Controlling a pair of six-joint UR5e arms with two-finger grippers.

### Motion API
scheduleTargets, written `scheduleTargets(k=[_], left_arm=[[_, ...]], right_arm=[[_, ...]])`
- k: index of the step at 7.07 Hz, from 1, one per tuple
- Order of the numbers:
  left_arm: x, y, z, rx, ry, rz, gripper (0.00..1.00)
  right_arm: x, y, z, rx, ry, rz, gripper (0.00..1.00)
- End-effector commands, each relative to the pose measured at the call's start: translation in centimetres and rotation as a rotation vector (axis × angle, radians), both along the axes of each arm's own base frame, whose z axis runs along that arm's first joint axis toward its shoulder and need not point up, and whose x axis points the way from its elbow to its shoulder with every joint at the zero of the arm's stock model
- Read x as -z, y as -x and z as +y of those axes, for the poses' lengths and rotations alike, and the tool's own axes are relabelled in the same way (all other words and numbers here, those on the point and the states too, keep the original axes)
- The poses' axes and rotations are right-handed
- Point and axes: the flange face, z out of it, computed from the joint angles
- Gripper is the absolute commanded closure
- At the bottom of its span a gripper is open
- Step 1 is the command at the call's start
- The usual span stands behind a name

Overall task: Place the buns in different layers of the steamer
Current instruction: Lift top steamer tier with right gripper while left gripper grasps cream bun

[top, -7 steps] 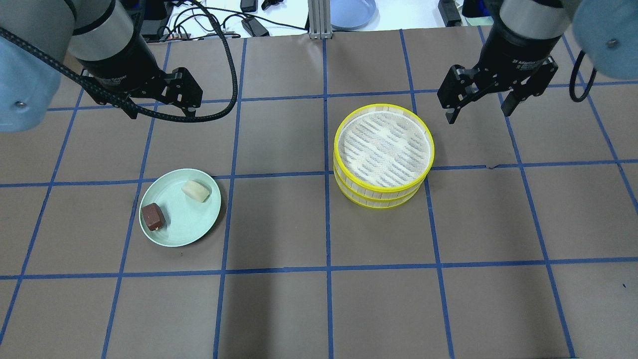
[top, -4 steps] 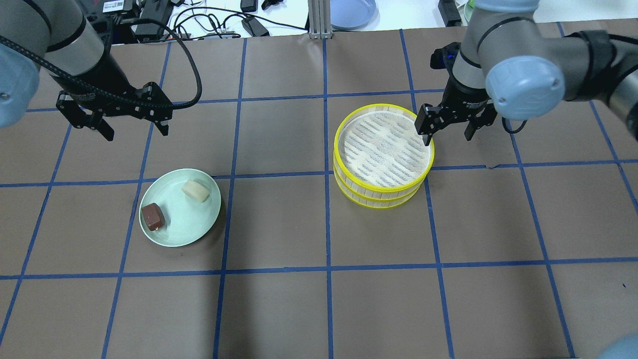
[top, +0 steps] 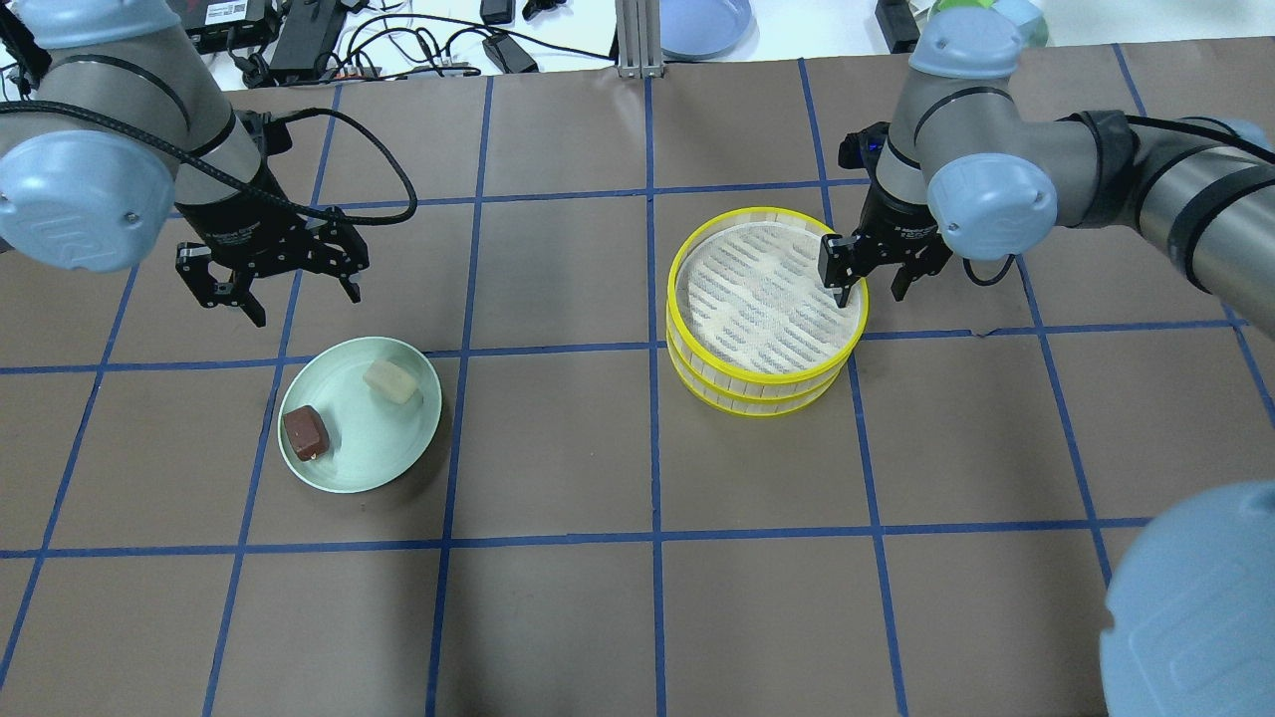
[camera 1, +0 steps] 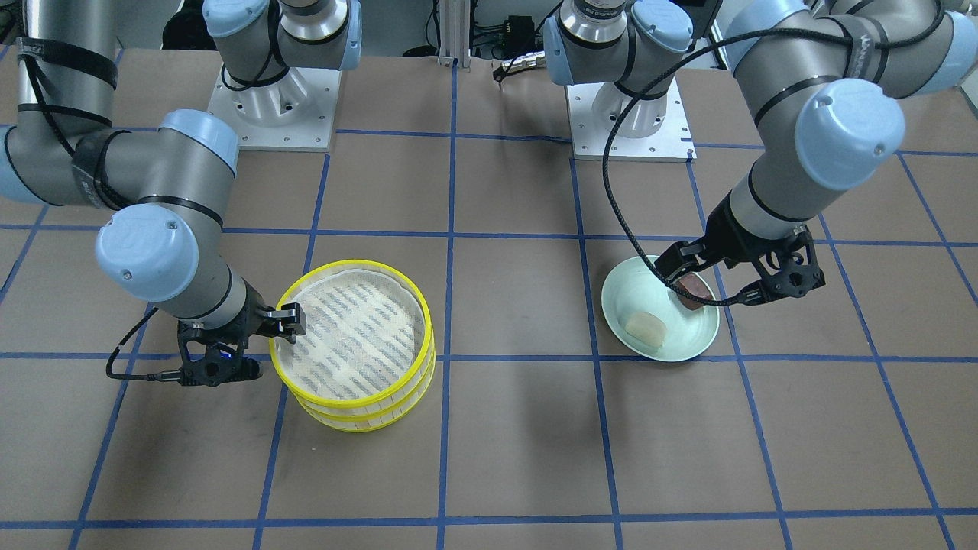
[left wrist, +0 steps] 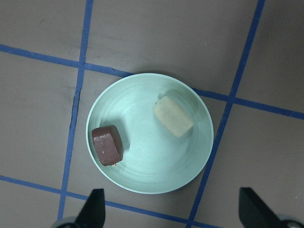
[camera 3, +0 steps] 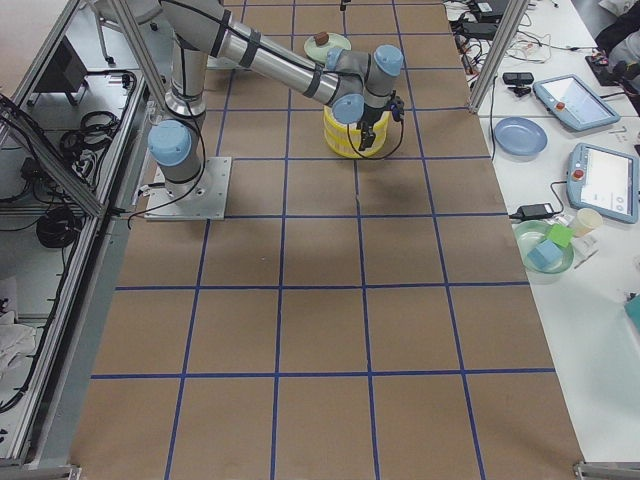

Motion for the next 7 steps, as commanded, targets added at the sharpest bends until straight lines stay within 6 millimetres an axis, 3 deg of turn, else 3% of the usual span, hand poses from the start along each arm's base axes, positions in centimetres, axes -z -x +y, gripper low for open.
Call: scheduleTargets(k=[1, 3, 4, 5, 6, 7], left_arm=[[5.8, 0.0, -1.8, -0.137, -0.099, 0.021, 0.00], [10.3, 0.0, -2.8, -0.152, -0.173, 0.040, 0.00], [12.1, -0.1, -3.3, -0.151, -0.190, 0.042, 0.00], [13.3, -0.2, -3.6, -0.147, -0.196, 0.041, 0.00], [14.3, -0.3, -4.0, -0.149, -0.192, 0.036, 0.02], [15.0, -0.4, -4.4, -0.149, -0.181, 0.035, 0.07]], right_arm=[[-0.1, -1.5, 0.3, 0.033, -0.022, -0.124, 1.00], [-0.8, -1.6, 0.2, 0.041, -0.011, -0.122, 1.00], [-2.6, -1.5, 0.0, 0.040, -0.025, -0.113, 1.00], [-7.6, -1.4, 0.8, 0.036, -0.032, -0.114, 1.00], [-11.4, -0.6, 1.6, 0.037, -0.024, -0.111, 1.00], [-13.4, 2.5, 2.1, 0.031, -0.006, -0.079, 1.00]])
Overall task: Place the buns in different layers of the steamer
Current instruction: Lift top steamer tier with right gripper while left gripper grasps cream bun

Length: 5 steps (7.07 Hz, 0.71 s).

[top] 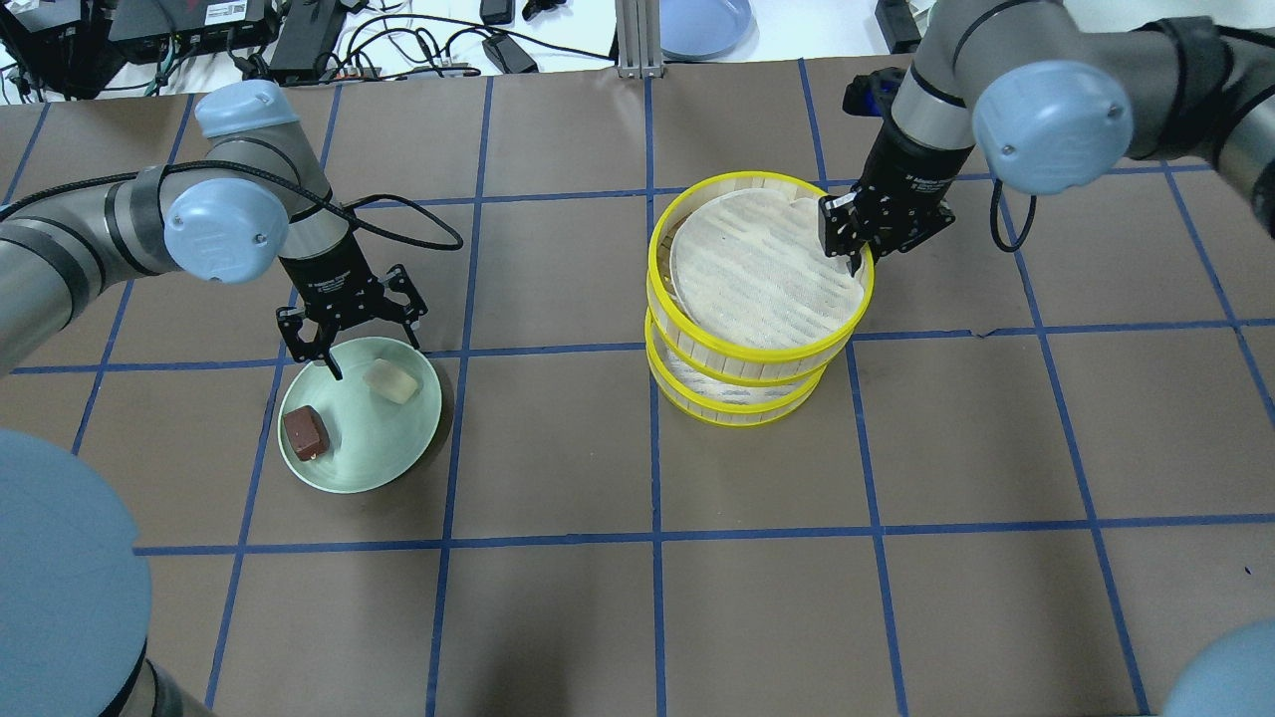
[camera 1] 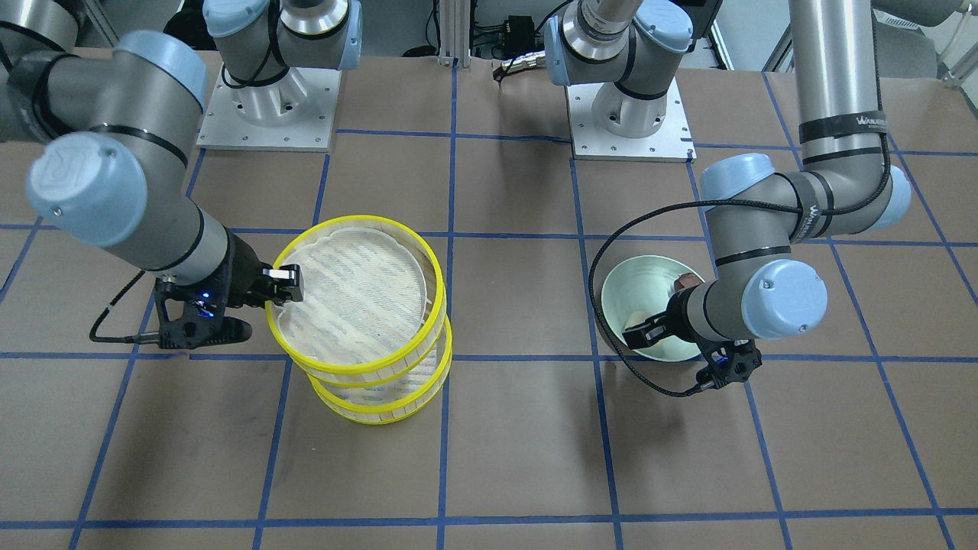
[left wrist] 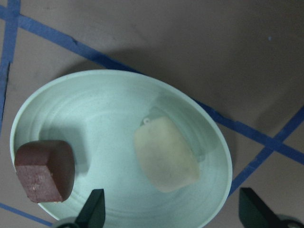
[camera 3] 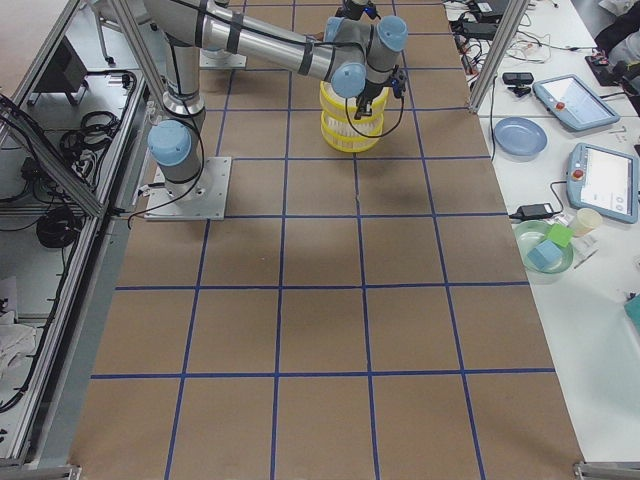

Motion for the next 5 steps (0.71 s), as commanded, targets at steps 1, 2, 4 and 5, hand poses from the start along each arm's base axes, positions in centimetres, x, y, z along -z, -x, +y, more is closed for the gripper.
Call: scheduleTargets(k=[1, 2, 4, 5], left_arm=[[1.3, -0.1, -0.6, 0.002, 0.004, -0.003, 0.36], [1.4, -0.3, -0.5, 0.005, 0.002, -0.002, 0.65], [1.4, -1.1, -0.3, 0.008, -0.013, 0.000, 1.00], [1.2, -1.5, -0.2, 0.000, -0.020, 0.002, 1.00]], right_arm=[[-3.8, 5.8, 1.7, 0.005, -0.027, 0.021, 1.00], [-5.6, 9.2, 2.5, -0.027, -0.006, 0.091, 1.00], [-7.3, 19.0, 4.0, -0.042, -0.007, 0.174, 1.00], [-7.4, 21.1, 4.6, -0.048, -0.017, 0.162, 1.00]])
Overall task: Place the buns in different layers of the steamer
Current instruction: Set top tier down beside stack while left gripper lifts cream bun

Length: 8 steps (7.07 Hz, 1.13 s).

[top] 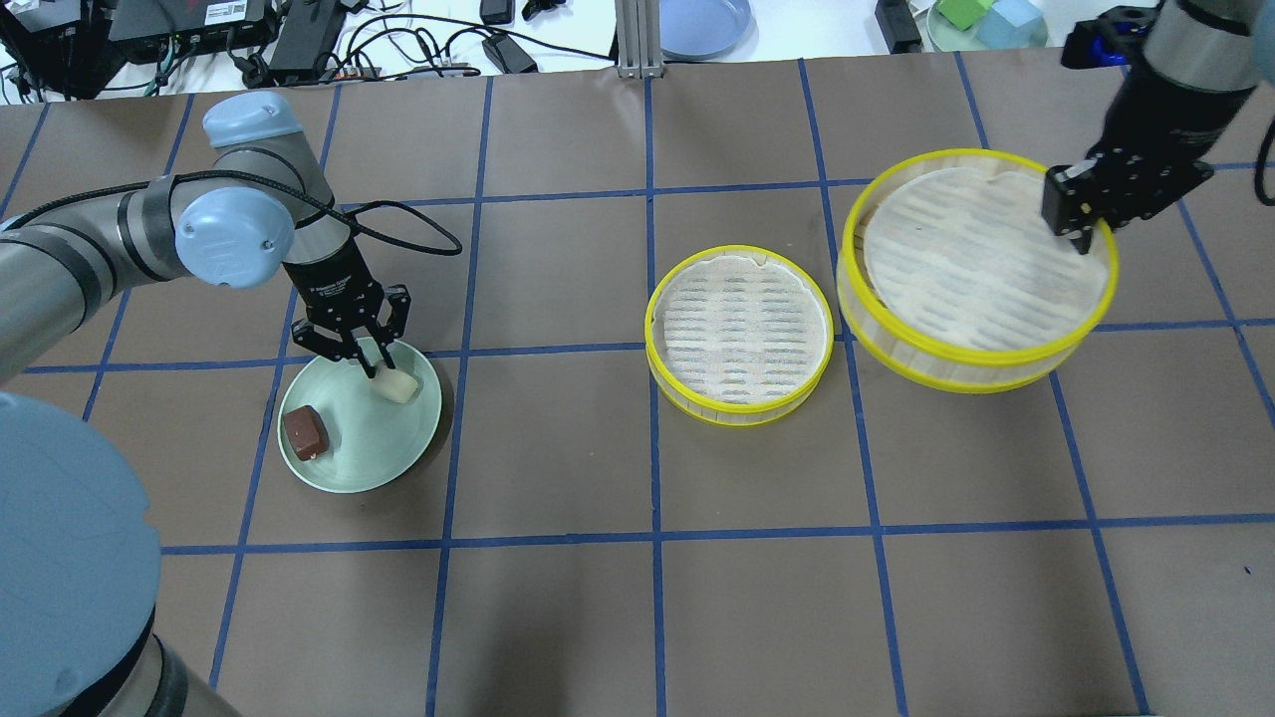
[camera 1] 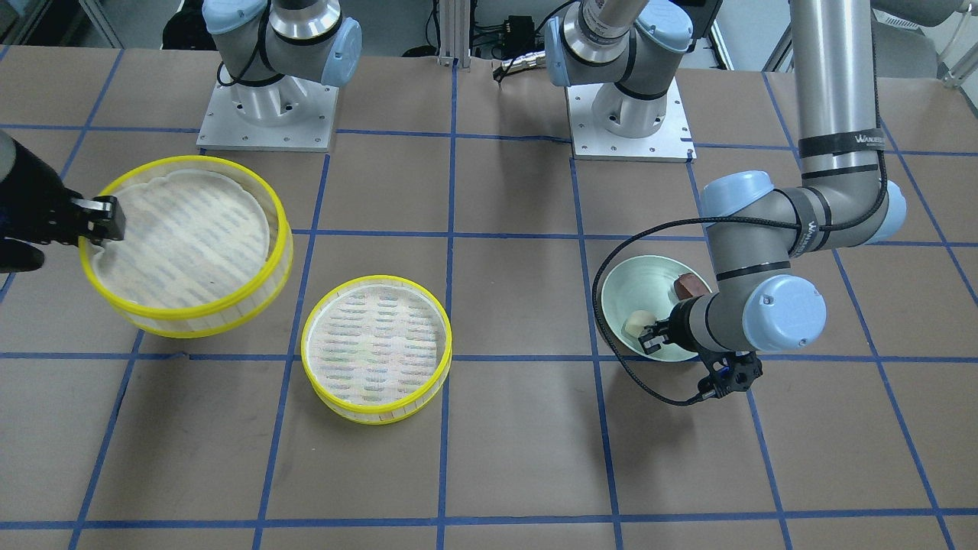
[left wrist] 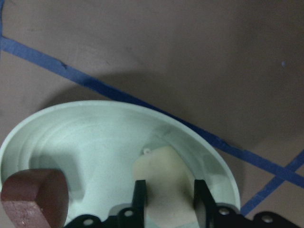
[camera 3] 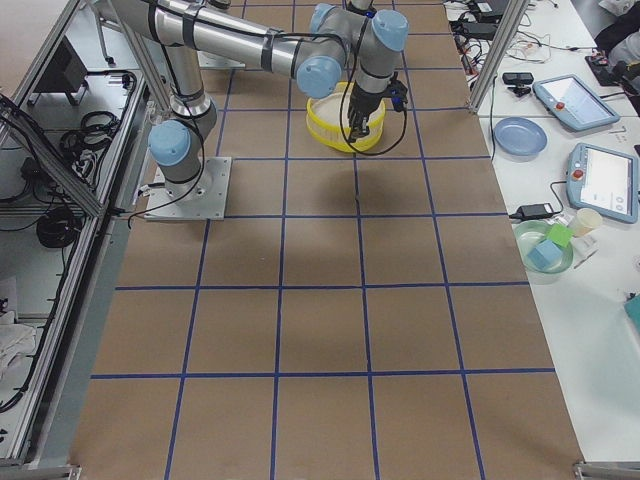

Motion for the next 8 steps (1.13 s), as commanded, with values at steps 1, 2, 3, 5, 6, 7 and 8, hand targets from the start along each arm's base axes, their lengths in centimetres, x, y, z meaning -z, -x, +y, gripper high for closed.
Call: scheduleTargets(k=[1, 2, 3, 5, 6, 7, 8], left_arm=[[-1.1, -0.8, 0.2, -0.010, 0.007, 0.000, 1.00], [-2.5, -0.9, -0.2, -0.010, 0.034, -0.005, 1.00], [-5.0, -0.5, -0.7, -0.015, 0.086, -0.016, 1.00], [-11.3, 2.8, -2.1, -0.060, 0.166, 0.019, 1.00], [-12.7, 6.3, -2.1, -0.143, 0.183, 0.047, 1.00], [-13.2, 10.5, -1.4, -0.176, 0.191, 0.033, 1.00], [-13.9, 14.9, -1.0, -0.231, 0.220, 0.095, 1.00]], right_arm=[[-0.6, 4.1, 1.3, -0.013, -0.015, -0.005, 1.00], [-0.8, 4.0, 1.5, -0.013, -0.013, -0.003, 1.00], [-0.8, 3.9, 1.5, -0.014, -0.013, -0.007, 1.00], [-0.6, 3.9, 1.5, -0.014, -0.018, -0.010, 1.00], [-0.5, 4.0, 1.5, -0.012, -0.020, -0.010, 1.00], [-0.6, 4.0, 1.6, -0.012, -0.018, -0.010, 1.00], [-0.5, 3.9, 1.6, -0.010, -0.021, -0.019, 1.00]])
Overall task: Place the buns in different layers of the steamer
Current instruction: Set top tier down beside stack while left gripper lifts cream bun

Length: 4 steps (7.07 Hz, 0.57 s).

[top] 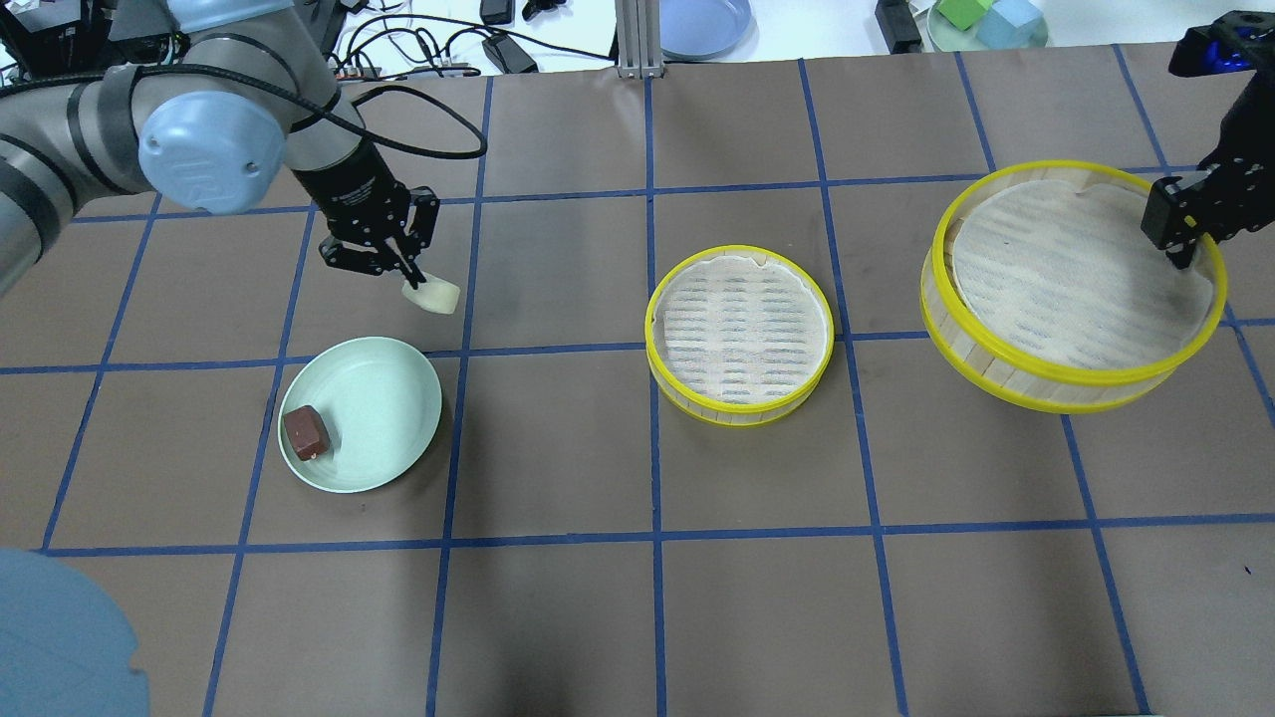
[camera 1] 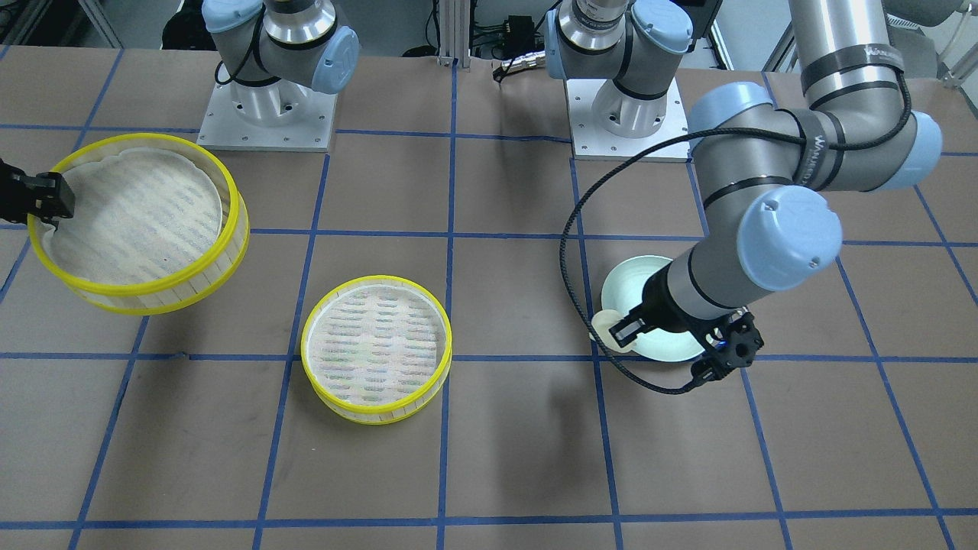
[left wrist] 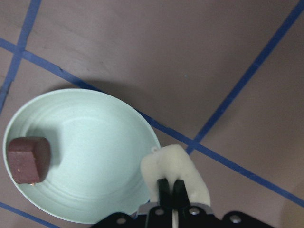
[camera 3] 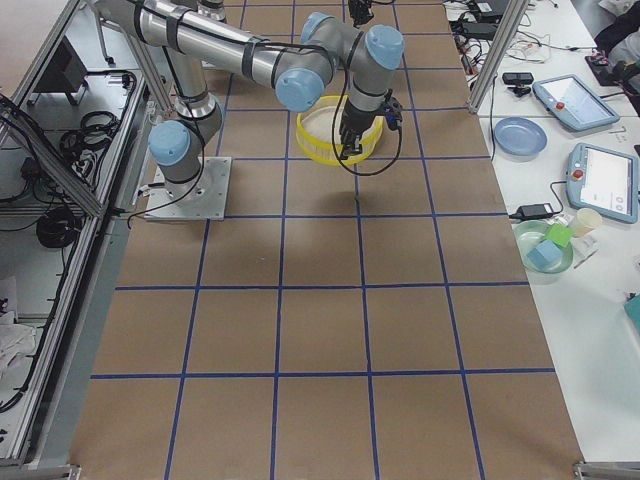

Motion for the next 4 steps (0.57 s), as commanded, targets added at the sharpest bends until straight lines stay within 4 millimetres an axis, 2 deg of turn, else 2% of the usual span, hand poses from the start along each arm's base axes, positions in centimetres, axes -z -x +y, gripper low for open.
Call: scheduleTargets(k=[1, 3, 4], left_arm=[[-0.7, 8.3, 0.3, -0.102, 0.067, 0.116, 1.00], [-0.7, 15.7, 1.6, -0.126, 0.101, 0.238, 1.00], [0.5, 18.2, 2.0, -0.115, 0.129, 0.259, 1.00]], right_arm=[[0.1, -0.3, 0.1, 0.004, 0.001, -0.027, 1.00], [-0.5, -0.4, 0.4, 0.004, 0.008, -0.023, 1.00], [-0.6, -0.6, 0.3, 0.001, 0.015, -0.021, 1.00]])
